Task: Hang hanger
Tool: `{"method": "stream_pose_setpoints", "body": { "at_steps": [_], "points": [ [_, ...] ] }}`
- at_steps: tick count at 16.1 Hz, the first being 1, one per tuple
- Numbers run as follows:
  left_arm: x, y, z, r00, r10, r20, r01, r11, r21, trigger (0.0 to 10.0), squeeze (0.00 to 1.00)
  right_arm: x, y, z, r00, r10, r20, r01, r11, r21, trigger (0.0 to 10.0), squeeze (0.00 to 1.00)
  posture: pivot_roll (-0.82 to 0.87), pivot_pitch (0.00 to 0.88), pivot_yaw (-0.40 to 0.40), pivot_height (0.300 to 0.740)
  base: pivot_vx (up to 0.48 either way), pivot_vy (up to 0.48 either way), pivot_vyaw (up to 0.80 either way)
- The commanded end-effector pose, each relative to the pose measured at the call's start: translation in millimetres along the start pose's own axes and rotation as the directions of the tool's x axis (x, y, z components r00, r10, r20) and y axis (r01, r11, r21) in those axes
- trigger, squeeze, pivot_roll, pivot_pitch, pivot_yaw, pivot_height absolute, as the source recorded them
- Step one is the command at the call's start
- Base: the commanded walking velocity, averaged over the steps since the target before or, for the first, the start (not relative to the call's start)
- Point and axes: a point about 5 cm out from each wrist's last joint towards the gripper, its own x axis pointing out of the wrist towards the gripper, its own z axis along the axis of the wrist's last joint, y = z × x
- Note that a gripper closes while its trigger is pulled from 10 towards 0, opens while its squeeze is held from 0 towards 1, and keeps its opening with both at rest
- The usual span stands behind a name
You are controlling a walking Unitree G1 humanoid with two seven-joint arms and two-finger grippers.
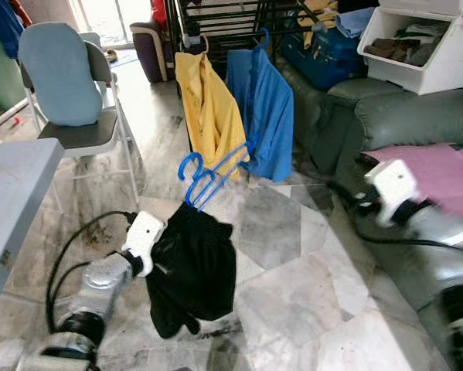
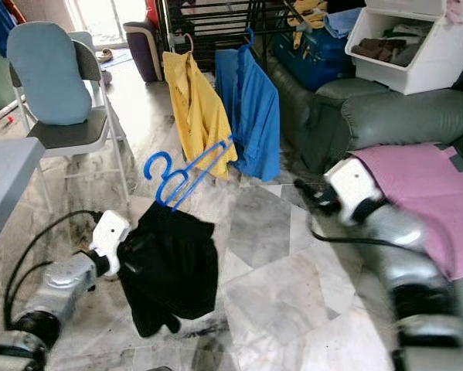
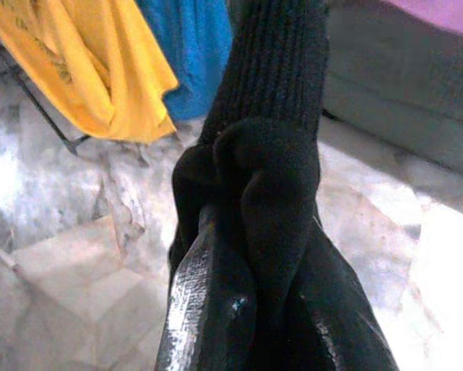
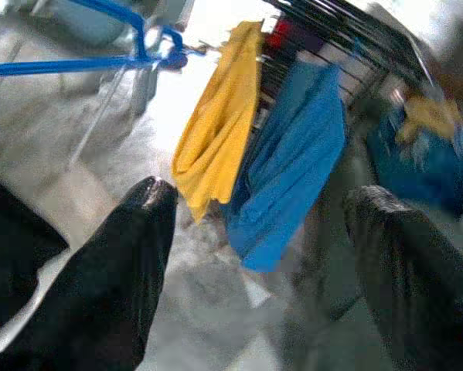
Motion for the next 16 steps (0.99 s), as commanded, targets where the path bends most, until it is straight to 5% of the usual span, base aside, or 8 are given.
{"method": "stream_pose_setpoints", "body": {
  "at_steps": [1,4,8,9,10,12,13,16],
  "points": [
    [1.0,3.2,7.6,0.994,0.086,0.063,-0.082,0.995,-0.063,0.0,0.00,2.9,9.1,-12.3,0.994,-0.104,-0.032,0.108,0.983,0.149,10.0,1.00,-0.12,0.000,0.027,0.740,0.000,0.000,0.00],
    [-0.5,-6.5,1.2,0.984,0.158,0.084,-0.140,0.972,-0.190,0.0,0.00,14.7,46.6,-31.6,0.974,-0.181,-0.135,0.218,0.905,0.365,10.0,1.00,-0.10,0.000,0.021,0.740,0.000,0.000,0.00],
    [-7.0,-20.3,6.0,0.991,-0.018,0.134,0.028,0.997,-0.073,0.0,0.00,17.8,70.4,-45.9,0.966,-0.110,-0.234,0.211,0.860,0.464,10.0,0.93,-0.09,0.000,0.024,0.740,0.000,0.000,0.00],
    [-10.4,-26.0,9.9,0.985,-0.110,0.136,0.110,0.994,0.007,0.0,0.00,16.9,73.3,-49.0,0.964,-0.084,-0.251,0.204,0.842,0.500,10.0,0.32,-0.09,0.000,0.031,0.740,0.000,0.000,0.00],
    [-11.8,-31.5,10.1,0.975,-0.202,0.092,0.193,0.977,0.089,0.0,0.00,13.4,75.2,-57.1,0.952,-0.055,-0.300,0.207,0.837,0.506,10.0,0.00,-0.09,0.000,0.031,0.740,0.000,0.000,0.00],
    [-12.5,-20.4,-6.8,0.994,-0.104,-0.029,0.107,0.988,0.113,0.0,0.00,8.1,78.4,-68.3,0.929,-0.088,-0.359,0.271,0.822,0.501,10.0,0.00,-0.09,0.000,0.032,0.740,0.000,0.000,0.00],
    [-16.2,-7.5,-19.7,0.992,0.110,-0.060,-0.112,0.993,-0.038,0.0,0.00,6.5,75.7,-67.4,0.915,-0.208,-0.346,0.361,0.805,0.471,10.0,0.00,-0.10,0.000,0.056,0.740,0.000,0.000,0.00],
    [-20.0,0.1,-22.4,0.957,0.283,-0.067,-0.289,0.949,-0.125,0.0,0.00,4.1,81.9,-63.5,0.899,-0.304,-0.314,0.424,0.783,0.455,10.0,0.00,-0.09,0.000,0.050,0.740,0.000,0.000,0.00]
  ]
}}
